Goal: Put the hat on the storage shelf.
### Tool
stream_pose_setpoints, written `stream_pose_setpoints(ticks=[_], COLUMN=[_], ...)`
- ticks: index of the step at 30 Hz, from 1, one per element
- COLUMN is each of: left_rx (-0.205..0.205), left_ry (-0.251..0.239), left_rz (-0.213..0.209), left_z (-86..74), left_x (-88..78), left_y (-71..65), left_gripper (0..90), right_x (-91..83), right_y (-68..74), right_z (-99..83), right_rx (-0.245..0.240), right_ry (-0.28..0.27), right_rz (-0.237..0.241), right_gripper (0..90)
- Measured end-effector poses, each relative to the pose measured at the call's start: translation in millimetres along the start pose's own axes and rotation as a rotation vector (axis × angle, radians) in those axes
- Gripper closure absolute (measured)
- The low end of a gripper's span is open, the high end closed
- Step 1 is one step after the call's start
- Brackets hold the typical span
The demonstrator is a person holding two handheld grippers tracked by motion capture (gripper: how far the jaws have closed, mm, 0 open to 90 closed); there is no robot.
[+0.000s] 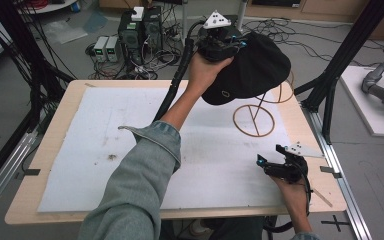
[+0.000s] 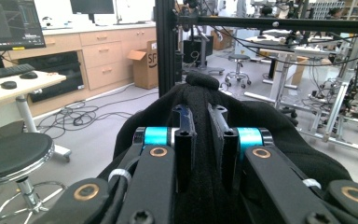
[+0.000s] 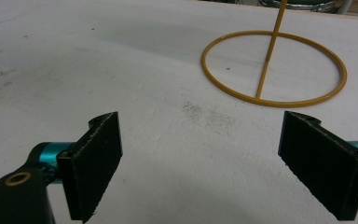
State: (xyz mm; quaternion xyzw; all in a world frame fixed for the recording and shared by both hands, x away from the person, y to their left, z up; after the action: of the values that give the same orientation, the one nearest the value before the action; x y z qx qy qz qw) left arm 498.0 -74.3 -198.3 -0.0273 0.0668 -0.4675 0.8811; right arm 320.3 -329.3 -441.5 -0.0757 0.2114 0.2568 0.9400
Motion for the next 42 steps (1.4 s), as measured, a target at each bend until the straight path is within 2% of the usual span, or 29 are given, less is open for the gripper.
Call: stream_pose_setpoints(ticks=[8, 19, 35, 42], left_rx=[-0.010, 0.000, -0.007, -0.008], left_ry=[0.011, 0.040, 0.092, 0.104], left_rz=[-0.051, -0.087, -0.112, -0.122], left_z=[-9.3, -22.5, -42.0, -46.4], left_x=[12.8, 32.3, 54.9, 59.8], left_y=[-1.1, -8.8, -15.6, -15.8], left_gripper=[81.8, 81.3, 80.7, 79.8], right_x=[0.6, 0.3, -0.1, 0.2], right_y=[-1.1, -1.2, -3.0, -5.0], right_z=[-0.7, -1.3, -1.8, -2.6], right_rx=[-0.004, 0.003, 0.006, 0.005], right_ry=[-0.001, 0.005, 0.004, 0.004], right_rz=[0.006, 0.006, 0.004, 0.003], right_gripper=[13.3, 13.3, 13.3, 13.2])
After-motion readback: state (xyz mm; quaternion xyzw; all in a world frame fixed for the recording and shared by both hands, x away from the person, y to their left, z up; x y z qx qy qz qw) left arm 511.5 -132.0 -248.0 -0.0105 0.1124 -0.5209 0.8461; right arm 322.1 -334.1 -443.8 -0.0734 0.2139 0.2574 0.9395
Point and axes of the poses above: each handheld gripper's, and its own axes: x roughly forward along the jaws, z roughly out of its top, y roughly to its left, the point moved 2 cm from there along x, roughly forward along the jaws, and after that the axes turned 6 degrees about -x, right-handed, at the moved point
